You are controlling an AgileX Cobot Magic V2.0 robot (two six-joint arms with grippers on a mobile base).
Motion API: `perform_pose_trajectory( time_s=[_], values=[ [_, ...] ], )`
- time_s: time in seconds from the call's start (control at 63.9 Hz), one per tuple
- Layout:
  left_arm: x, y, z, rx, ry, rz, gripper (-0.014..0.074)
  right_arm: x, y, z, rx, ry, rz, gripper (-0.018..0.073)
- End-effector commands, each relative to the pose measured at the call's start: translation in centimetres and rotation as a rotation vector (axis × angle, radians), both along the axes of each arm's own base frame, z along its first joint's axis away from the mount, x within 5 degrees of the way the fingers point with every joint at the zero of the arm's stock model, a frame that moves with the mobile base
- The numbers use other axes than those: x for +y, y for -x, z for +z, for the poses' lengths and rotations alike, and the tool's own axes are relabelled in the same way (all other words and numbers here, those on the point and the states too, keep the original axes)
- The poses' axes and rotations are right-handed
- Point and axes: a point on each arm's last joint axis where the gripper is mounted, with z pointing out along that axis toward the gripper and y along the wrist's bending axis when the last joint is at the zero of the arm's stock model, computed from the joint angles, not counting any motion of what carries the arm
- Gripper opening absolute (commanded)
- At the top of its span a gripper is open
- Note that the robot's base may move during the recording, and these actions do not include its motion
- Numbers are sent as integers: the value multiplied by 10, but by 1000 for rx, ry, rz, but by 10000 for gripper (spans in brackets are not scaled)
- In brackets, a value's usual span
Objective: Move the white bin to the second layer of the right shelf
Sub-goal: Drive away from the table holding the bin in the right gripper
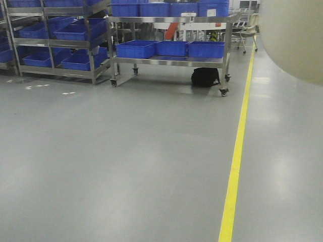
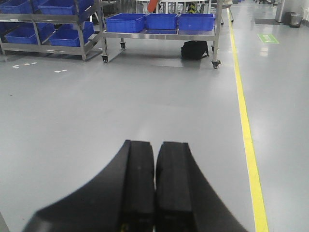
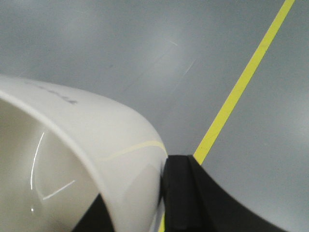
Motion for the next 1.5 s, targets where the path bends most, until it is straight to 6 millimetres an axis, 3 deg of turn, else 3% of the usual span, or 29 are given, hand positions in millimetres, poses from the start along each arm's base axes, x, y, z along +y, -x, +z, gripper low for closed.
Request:
perform_pose_trajectory(
  time_s=[0.0,1.486],
  values=[
    [0,0,-1,-70,16,-6,85,0,-3,16,-106,-36,-5,52],
    [0,0,-1,-70,16,-6,85,0,-3,16,-104,-36,-5,52]
  ],
)
